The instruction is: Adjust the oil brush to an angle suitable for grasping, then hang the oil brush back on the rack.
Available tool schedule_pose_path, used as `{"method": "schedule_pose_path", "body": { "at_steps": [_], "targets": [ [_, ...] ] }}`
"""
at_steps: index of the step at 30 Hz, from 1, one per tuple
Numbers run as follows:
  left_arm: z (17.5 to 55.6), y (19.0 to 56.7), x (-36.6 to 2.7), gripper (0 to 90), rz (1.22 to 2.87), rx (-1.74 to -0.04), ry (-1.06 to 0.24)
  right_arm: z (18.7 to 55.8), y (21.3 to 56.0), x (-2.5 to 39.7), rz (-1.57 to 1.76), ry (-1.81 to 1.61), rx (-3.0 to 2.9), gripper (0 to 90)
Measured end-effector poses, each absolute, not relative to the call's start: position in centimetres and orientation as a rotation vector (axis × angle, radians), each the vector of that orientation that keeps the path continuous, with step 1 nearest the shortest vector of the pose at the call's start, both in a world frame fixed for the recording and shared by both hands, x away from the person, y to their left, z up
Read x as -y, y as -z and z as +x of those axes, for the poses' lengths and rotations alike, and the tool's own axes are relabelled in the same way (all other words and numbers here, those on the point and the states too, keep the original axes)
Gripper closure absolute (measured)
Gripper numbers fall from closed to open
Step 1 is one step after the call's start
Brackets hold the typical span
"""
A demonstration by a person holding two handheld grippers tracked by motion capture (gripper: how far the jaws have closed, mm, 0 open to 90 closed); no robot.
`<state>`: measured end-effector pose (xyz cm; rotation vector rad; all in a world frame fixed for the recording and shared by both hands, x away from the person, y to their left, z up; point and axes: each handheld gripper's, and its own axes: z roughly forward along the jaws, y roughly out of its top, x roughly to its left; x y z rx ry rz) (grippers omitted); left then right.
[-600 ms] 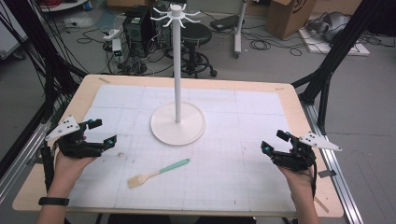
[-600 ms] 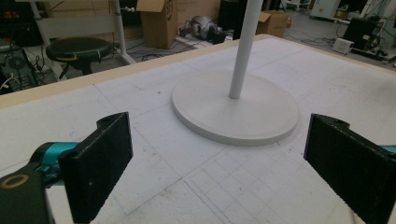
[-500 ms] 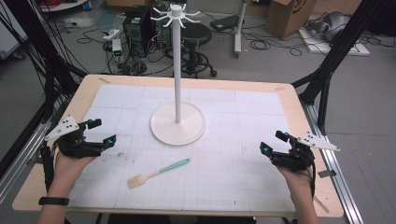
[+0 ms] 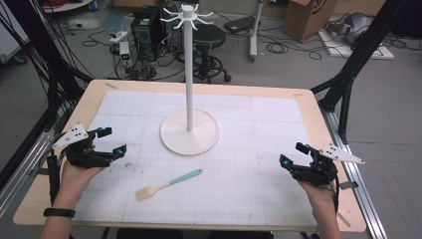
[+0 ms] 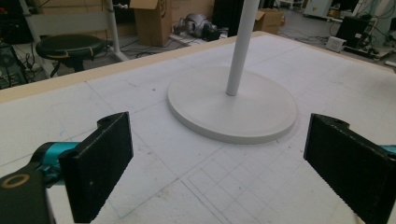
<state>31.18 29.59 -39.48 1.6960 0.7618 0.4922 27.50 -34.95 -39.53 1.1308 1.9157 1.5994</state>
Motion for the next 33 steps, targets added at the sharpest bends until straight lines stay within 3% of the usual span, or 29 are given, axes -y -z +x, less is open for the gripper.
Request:
{"method": "schedule_pose_path", "body": {
  "at_steps": [33],
  "targets": [
    [30.5, 38.8, -29.2, 9.0, 1.744, -0.734, -0.476, 28.6, 39.9, 33.8, 1.116, -1.611, -1.962, 11.7]
  ]
}}
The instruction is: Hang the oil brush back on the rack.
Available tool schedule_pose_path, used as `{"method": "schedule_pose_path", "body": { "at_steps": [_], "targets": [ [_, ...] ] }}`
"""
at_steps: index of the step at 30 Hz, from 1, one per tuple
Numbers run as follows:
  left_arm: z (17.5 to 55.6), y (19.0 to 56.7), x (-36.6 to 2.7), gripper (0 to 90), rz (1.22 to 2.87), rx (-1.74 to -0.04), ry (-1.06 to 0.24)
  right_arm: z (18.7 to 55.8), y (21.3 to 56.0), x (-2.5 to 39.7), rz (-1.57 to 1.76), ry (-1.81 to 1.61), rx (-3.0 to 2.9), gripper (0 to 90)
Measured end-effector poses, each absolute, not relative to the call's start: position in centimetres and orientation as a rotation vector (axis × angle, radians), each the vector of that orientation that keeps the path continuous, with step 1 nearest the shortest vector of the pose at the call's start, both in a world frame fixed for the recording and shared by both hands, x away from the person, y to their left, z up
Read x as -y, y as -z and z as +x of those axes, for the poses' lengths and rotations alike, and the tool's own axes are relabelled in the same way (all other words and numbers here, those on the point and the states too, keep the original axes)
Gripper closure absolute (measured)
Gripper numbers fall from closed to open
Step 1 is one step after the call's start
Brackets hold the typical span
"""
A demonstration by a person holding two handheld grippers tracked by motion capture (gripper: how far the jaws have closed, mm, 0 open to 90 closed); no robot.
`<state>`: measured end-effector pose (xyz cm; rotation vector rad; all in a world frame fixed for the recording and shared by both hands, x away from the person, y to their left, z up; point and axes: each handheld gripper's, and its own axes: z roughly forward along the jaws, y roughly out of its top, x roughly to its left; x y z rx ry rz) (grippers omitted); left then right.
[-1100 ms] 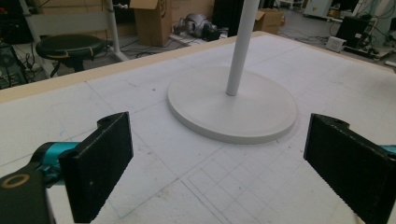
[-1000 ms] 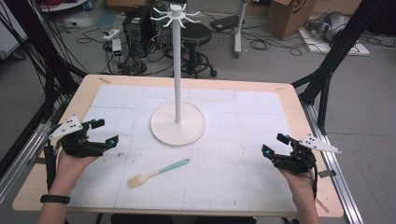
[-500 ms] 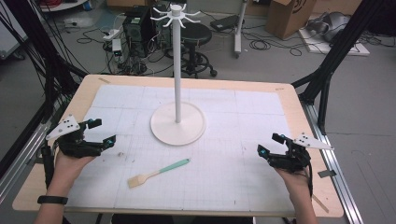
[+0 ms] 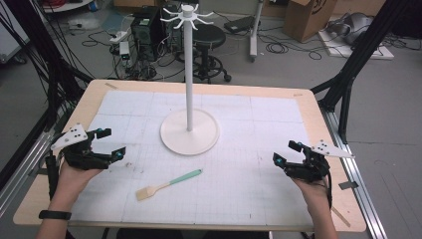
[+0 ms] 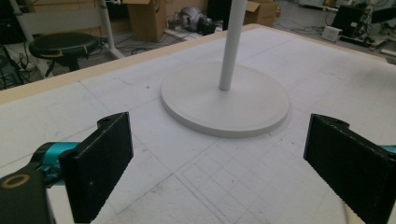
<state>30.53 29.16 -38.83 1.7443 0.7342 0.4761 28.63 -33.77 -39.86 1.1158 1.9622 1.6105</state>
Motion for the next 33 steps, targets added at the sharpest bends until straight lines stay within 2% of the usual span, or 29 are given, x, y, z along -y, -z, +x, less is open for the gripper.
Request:
{"method": "schedule_pose_path", "body": {
  "at_steps": [12, 23, 33],
  "targets": [
    [29.7, 38.0, -24.1, 9.8, 1.843, -0.61, -0.38, 28.9, 39.7, 33.9, 1.105, -1.625, -1.954, 11.7],
    [29.7, 39.7, -18.3, 15.3, 2.011, -0.515, -0.286, 28.7, 39.7, 34.0, 1.109, -1.623, -1.958, 11.8],
    [29.5, 41.6, -15.7, 18.8, 2.103, -0.494, -0.231, 28.4, 39.7, 34.1, 1.11, -1.614, -1.962, 11.8]
  ]
}}
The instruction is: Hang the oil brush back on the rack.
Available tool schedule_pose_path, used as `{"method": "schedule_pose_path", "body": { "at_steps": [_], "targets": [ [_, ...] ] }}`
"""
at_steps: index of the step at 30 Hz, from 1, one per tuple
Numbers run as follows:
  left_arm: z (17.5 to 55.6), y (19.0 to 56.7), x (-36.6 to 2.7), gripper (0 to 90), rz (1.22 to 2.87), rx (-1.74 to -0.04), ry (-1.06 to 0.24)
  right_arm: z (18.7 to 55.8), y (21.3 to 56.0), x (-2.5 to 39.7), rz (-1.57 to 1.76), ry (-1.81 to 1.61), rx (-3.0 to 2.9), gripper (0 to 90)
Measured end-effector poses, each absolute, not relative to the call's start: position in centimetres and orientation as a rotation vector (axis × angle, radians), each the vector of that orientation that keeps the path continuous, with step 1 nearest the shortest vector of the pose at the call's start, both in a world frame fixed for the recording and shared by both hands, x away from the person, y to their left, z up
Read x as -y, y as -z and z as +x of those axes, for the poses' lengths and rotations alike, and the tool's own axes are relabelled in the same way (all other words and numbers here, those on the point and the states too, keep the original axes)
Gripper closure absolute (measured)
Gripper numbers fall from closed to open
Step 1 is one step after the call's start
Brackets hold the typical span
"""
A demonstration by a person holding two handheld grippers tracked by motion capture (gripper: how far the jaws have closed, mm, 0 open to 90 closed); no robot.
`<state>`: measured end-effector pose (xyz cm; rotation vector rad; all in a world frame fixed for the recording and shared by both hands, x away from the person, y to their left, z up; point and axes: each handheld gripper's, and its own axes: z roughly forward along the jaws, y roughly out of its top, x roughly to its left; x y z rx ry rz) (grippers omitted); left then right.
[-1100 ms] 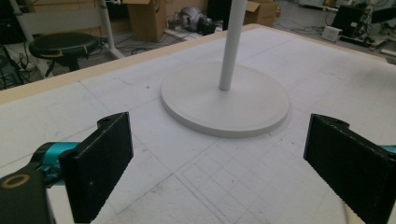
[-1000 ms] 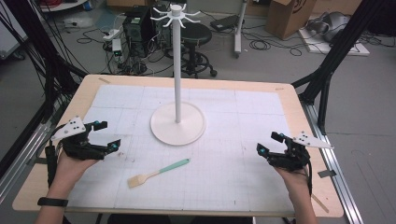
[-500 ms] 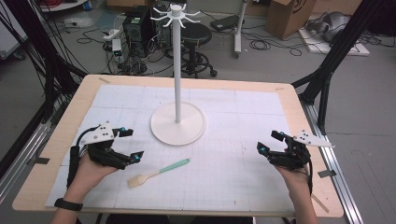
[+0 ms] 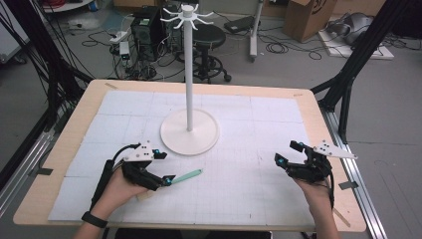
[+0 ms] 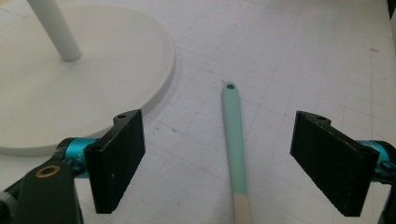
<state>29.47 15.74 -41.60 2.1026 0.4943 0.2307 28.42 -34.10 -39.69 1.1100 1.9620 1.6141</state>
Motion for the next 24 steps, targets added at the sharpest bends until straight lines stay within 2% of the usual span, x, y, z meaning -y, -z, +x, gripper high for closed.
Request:
{"method": "schedule_pose_path", "body": {
  "at_steps": [3, 12, 19, 24],
  "targets": [
    [29.3, 42.0, -15.3, 19.1, 2.128, -0.502, -0.24, 28.4, 39.7, 34.3, 1.11, -1.615, -1.96, 11.8],
    [26.9, 44.0, -16.2, 29.0, 2.12, -0.514, -0.239, 28.4, 39.8, 34.2, 1.114, -1.616, -1.959, 11.8],
    [26.9, 44.6, -16.0, 34.2, 2.137, -0.539, -0.243, 28.3, 39.7, 34.0, 1.105, -1.615, -1.96, 11.9],
    [26.9, 45.0, -15.9, 48.6, 2.168, -0.557, -0.246, 28.4, 39.8, 34.1, 1.109, -1.615, -1.958, 12.0]
  ]
}}
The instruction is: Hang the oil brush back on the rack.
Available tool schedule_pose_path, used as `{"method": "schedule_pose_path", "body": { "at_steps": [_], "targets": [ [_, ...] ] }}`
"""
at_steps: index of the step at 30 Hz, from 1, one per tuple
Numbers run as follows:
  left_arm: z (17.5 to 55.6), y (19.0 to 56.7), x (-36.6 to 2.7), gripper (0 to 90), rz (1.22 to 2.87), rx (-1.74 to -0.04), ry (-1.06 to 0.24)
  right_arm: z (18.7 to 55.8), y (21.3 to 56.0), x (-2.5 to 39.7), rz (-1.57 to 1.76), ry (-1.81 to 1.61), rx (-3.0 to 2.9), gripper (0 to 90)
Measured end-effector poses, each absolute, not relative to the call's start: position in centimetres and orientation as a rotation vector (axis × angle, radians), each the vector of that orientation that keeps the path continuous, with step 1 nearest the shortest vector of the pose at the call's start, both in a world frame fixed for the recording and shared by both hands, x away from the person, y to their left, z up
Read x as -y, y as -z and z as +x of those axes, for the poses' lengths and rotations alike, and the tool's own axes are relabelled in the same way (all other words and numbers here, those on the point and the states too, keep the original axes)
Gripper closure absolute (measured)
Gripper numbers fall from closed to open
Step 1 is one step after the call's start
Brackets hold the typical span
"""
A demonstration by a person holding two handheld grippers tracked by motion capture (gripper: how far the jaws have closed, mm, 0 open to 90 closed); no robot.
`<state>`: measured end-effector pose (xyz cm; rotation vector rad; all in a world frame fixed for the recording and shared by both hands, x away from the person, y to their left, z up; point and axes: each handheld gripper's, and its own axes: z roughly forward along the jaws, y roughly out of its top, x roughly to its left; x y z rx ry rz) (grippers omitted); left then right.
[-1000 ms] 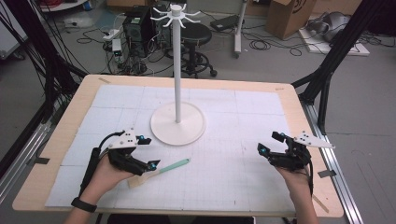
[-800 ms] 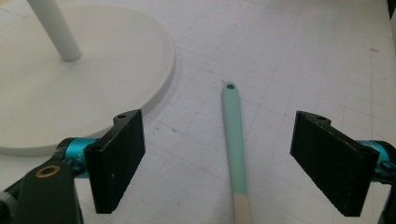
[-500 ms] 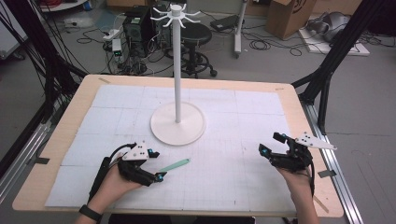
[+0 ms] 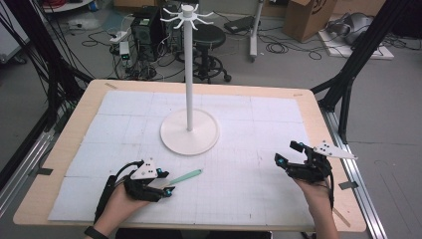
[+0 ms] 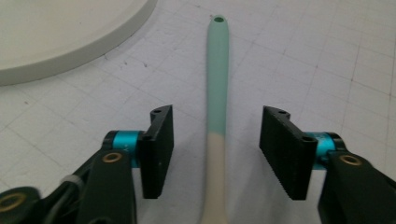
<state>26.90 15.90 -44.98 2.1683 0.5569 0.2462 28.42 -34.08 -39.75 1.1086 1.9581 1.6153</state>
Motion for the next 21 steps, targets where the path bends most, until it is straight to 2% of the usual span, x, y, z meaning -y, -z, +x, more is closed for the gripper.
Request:
{"method": "schedule_pose_path", "body": {
  "at_steps": [5, 6, 7, 15, 21],
  "targets": [
    [26.92, 44.91, -16.05, 55.7, 2.177, -0.57, -0.251, 28.44, 39.8, 34.11, 1.106, -1.615, -1.961, 12.2],
    [26.93, 44.8, -16.13, 61.3, 2.183, -0.58, -0.251, 28.42, 39.8, 34.11, 1.106, -1.613, -1.962, 12.3],
    [26.9, 44.8, -16.14, 63.0, 2.181, -0.585, -0.25, 28.39, 39.78, 34.13, 1.107, -1.613, -1.963, 12.2],
    [26.48, 44.98, -16.01, 64.9, 2.163, -0.614, -0.278, 28.33, 39.73, 34.24, 1.107, -1.616, -1.955, 12.3],
    [26.19, 44.95, -15.79, 73.9, 2.168, -0.609, -0.283, 28.37, 39.75, 34.16, 1.103, -1.615, -1.959, 12.3]
  ]
}}
